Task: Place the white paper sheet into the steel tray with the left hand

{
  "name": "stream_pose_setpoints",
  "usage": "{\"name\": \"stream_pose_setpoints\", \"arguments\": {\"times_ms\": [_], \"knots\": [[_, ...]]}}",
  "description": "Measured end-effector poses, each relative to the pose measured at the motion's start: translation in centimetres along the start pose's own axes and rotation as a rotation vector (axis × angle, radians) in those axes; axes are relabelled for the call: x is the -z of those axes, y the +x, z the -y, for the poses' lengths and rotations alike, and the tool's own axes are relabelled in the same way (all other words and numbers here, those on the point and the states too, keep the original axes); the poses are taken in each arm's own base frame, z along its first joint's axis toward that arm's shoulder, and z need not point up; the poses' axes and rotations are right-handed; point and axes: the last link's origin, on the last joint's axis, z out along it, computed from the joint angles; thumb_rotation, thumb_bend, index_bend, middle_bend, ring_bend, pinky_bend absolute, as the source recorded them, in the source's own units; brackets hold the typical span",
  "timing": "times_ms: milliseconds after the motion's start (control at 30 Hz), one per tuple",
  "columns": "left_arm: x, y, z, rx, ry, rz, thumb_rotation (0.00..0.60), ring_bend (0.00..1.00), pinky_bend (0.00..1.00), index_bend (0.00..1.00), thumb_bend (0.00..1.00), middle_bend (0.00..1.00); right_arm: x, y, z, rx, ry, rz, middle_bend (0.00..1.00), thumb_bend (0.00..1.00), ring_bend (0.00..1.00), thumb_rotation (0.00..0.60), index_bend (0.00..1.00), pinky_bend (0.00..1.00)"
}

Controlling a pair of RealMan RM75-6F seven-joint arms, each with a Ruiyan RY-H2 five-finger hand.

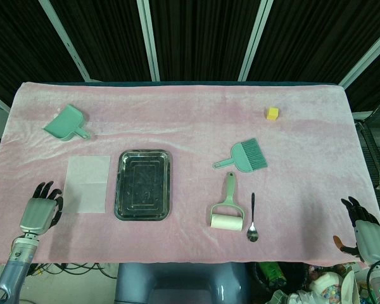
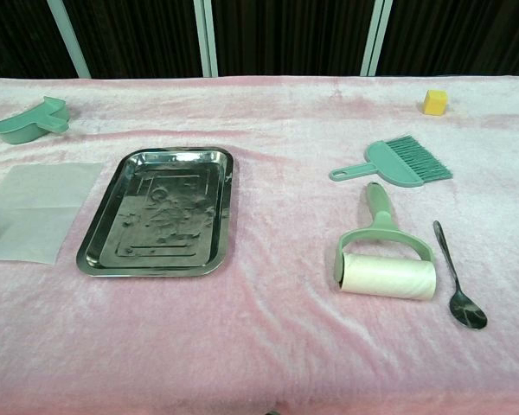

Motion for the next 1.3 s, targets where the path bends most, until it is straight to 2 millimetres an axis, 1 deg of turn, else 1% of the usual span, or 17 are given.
{"name": "stream_pose_setpoints", "arguments": {"times_ms": [300,533,1033,1167,1267,1300], "knots": [[0.1,-0.1,-0.1,-0.003,-0.009,0.006,0.600,0.06,0.10,0.61,0.46,0.30,0.1,0.0,0.1,0.003,0.008,0.000,0.00,0.24,0.09,0.600,0.00,0.15],[-0.2,0.3,-0.1,0.000,-0.005,-0.012,0.600,0.06,0.10,0.61,0.46,0.30,0.0,0.0,0.0,0.005,0.003,0.000,0.00,0.24,0.09,0.600,0.00,0.15],[0.1,0.7,0.5,0.016,0.002,-0.016,0.600,0.06,0.10,0.62,0.46,0.30,0.0,-0.1,0.1,0.011,0.009,0.005,0.00,0.24,0.09,0.600,0.00,0.15],[-0.3,1.5,0.6,0.059,0.008,-0.027,0.600,0.06,0.10,0.62,0.46,0.30,0.0,0.0,0.1,0.007,0.007,0.001,0.00,0.24,0.09,0.600,0.00,0.15],[-1.4,3.0,0.6,0.092,0.005,-0.057,0.600,0.06,0.10,0.62,0.46,0.30,0.0,0.0,0.1,0.005,0.008,0.006,0.00,0.24,0.09,0.600,0.00,0.15],[-2.1,3.8,0.6,0.102,0.002,-0.074,0.600,0.06,0.10,0.62,0.46,0.30,0.0,0.0,0.1,0.007,0.010,0.008,0.00,0.24,0.09,0.600,0.00,0.15]]}}
